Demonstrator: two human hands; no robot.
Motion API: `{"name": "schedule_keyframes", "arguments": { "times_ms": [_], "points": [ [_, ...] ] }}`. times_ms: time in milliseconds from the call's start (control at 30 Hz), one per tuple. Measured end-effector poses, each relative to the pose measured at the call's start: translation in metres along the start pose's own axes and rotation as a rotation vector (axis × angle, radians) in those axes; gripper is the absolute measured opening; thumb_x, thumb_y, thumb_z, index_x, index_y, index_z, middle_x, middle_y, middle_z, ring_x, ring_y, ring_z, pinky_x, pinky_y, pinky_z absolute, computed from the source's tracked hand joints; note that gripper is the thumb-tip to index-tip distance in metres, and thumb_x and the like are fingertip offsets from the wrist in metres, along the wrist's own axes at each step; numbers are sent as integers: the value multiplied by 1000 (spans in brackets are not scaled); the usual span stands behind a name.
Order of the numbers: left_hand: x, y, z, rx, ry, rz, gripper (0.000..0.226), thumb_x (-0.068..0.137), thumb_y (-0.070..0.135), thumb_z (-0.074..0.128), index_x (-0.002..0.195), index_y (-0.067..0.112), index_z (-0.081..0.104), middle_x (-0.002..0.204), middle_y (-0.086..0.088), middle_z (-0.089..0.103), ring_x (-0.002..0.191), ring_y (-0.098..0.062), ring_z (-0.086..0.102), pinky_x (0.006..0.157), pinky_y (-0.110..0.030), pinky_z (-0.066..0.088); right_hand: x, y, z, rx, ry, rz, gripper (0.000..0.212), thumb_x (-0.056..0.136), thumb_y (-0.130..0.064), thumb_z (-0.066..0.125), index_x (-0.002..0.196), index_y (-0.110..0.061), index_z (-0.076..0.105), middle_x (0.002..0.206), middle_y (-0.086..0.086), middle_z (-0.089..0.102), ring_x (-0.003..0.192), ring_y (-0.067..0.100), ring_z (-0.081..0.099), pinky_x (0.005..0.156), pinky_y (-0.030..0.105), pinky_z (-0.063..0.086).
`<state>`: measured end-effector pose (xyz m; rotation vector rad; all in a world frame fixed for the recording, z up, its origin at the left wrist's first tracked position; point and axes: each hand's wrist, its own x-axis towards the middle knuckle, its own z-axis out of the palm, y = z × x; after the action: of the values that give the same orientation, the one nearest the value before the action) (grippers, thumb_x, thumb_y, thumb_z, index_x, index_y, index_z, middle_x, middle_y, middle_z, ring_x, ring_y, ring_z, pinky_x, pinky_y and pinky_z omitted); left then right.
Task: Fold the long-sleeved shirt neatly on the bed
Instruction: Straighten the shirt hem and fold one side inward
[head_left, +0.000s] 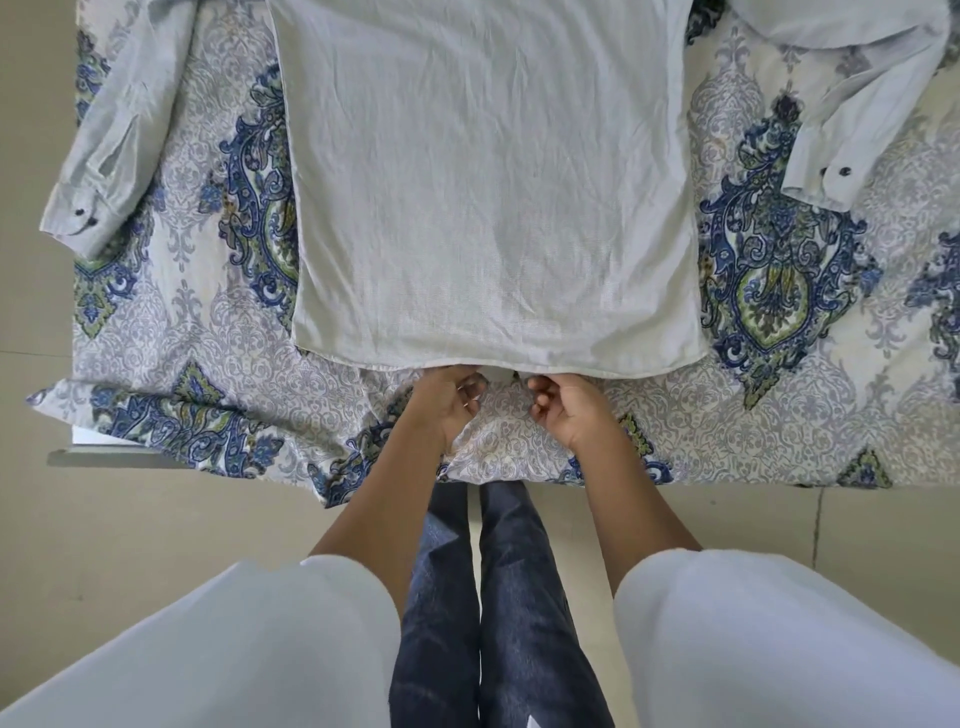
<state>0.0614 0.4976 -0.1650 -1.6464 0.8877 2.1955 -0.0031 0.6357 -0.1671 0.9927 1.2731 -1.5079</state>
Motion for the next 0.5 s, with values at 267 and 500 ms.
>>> {"name": "schedule_keyframes", "arguments": {
  "times_ms": [267,500],
  "points": [
    [9,-38,-12,26,126,3,11,86,2,59,82,11,58,71,-2,65,50,-6,57,49,-18,43,1,18,-3,-174,63,-25,12,90,-9,56,79,-11,58,63,3,62,44,8,51,43,21,39],
    [7,-28,-13,-344,239,23,14,88,0,50,86,10,60,79,-3,66,66,-10,61,47,-18,40,6,25,1,-74,81,26,9,88,-12,59,79,-13,60,46,-5,61,36,4,49,38,16,37]
  ]
}}
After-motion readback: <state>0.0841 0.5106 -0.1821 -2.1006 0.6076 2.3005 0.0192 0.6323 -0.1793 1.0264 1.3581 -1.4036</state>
